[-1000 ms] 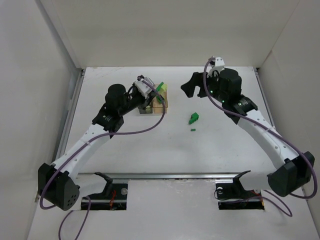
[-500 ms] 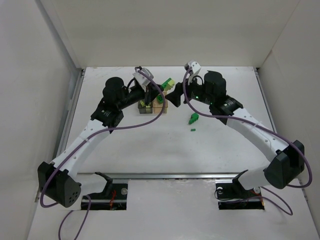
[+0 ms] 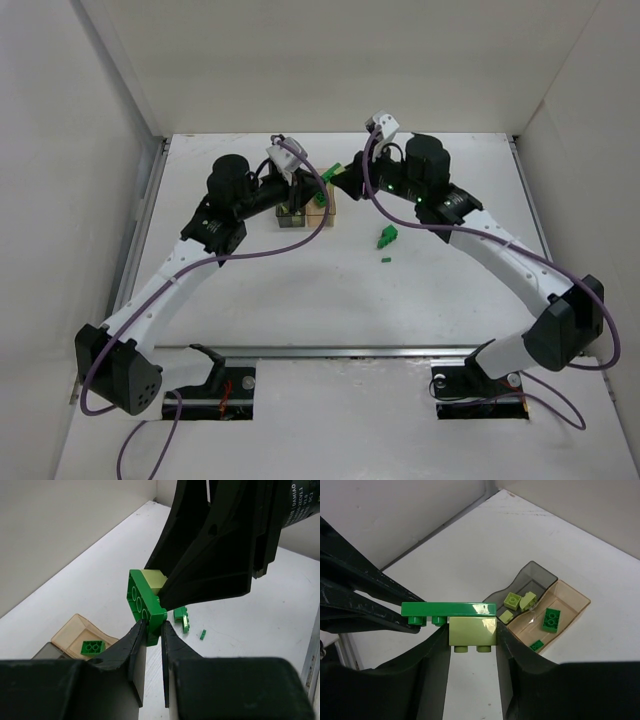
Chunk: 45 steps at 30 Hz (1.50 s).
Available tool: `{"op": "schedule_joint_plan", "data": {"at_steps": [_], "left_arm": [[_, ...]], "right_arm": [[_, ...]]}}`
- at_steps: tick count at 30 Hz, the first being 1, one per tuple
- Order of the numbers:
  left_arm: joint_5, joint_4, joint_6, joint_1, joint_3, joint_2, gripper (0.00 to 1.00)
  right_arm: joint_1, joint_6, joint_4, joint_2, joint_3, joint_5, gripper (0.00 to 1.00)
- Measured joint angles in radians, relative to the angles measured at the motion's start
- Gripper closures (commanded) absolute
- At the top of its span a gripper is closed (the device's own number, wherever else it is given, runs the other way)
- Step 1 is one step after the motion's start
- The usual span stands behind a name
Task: Sort the legos into containers by color
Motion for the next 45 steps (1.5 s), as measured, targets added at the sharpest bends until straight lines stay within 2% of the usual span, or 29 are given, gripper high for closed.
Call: {"op": "schedule_joint_plan", "data": {"at_steps": [2,3,5,11,17,22,29,35,39,40,42,43,45], "left_arm": [[-0.005,-0.007,0.0,0.0,0.0,0.0,1.0],[-0.008,-0.008,-0.002,0.001,0.0,0.0,1.0],[-0.023,-0.01,-0.006,0.0,0.0,0.0,1.0],[-0.188,-0.022,-0.042,-0.027,0.011,0.012,1.0],[-0.394,-0.018,-0.045,0.023,0.068,0.097,1.0],[-0.381,-0.019,-0.039,0.027,0.073,0.164,1.0],[-0.351,-0.012,-0.024,0.026,0.033,0.36,1.0],[-0.335,-0.004,0.007,0.026,-0.019,0.43,0.82],[-0.294,0.037,0.022,0.026,-0.019,0.431,0.42],[-0.283,0.042,0.021,0.026,-0.019,0.431,0.22],[-0.272,0.037,0.022,0.026,-0.018,0.431,0.05],[-0.266,0.025,0.028,0.026,-0.015,0.431,0.0],[-0.255,-0.005,0.026,0.026,-0.003,0.432,0.0]], "right_arm": [[0.0,0.003,0.0,0.004,0.001,-0.002,0.83],[0.0,0.003,0.001,0.006,0.002,-0.003,0.93],[0.0,0.004,0.002,0.009,0.003,-0.003,1.0],[0.0,0.011,0.039,0.012,-0.029,0.01,1.0],[0.0,0.011,0.011,-0.03,-0.203,0.047,1.0],[0.0,0.018,-0.034,-0.041,-0.264,0.092,1.0],[0.0,0.037,-0.032,-0.065,-0.264,0.155,1.0],[0.0,0.041,-0.03,-0.065,-0.264,0.18,1.0],[0.0,0.042,-0.03,-0.063,-0.264,0.18,1.0],[0.0,0.042,-0.031,-0.062,-0.264,0.18,1.0],[0.0,0.043,-0.03,-0.058,-0.264,0.178,1.0],[0.0,0.044,-0.031,-0.053,-0.262,0.176,1.0],[0.0,0.044,-0.031,-0.04,-0.256,0.173,1.0]]}}
